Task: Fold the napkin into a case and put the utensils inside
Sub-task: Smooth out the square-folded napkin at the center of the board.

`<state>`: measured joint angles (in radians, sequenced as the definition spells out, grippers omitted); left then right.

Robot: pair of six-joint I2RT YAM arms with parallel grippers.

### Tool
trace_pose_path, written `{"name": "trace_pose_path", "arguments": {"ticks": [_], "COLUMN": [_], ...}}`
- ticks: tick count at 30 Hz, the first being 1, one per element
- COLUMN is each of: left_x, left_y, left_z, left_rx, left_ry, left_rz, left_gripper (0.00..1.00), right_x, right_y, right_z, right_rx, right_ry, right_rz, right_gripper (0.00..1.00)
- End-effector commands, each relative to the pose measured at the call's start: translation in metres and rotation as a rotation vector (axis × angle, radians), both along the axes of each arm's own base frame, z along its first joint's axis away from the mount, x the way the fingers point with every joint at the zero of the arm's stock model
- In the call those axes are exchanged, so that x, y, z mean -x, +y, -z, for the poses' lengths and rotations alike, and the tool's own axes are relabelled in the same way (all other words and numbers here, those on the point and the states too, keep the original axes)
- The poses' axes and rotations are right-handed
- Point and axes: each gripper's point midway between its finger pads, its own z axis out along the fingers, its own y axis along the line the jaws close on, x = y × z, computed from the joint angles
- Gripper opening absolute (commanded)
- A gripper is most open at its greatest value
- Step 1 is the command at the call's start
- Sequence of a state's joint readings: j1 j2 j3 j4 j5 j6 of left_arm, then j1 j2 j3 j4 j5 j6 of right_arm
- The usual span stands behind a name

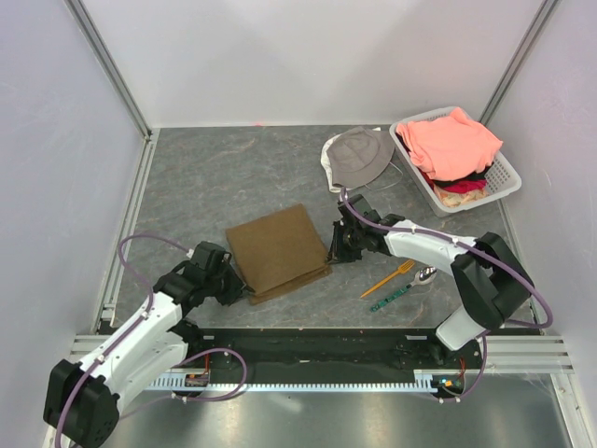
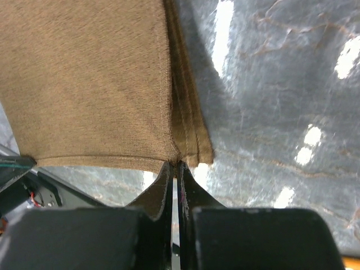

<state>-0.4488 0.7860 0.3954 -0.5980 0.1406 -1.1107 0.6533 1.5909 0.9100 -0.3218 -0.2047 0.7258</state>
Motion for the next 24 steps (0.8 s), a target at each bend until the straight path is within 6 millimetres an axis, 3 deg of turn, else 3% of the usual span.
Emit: {"name": "trace_pose_path", "arguments": {"ticks": [1,8,15,24], "left_x": [0.007,0.014,0.023,0.026], "left_y": [0.000,0.003,0.005,0.011], "left_z": [-0.008,-0.011,0.004,0.014], "left_rx": [0.035,0.040,0.027,-0.011], "left_ry": [0.008,0.010,0.072,0.104], "left_rz": [-0.028,-0.037,-0.034,-0.053], "left_gripper": [0.02,0.02,0.02,0.02], "right_x": [0.000,0.003,0.010,0.010], "right_y": [0.000,0.000,-0.008,-0.004], "right_z": [-0.021,-0.029,-0.010,0.015], "right_rx": [-0.008,-0.020,0.023,0.020], "right_ry": [-0.049,-0.052,-0.026,0.007], "right_rz": [-0.020,-0.036,-0.038,-0.041], "right_gripper": [0.00,0.00,0.00,0.00]}}
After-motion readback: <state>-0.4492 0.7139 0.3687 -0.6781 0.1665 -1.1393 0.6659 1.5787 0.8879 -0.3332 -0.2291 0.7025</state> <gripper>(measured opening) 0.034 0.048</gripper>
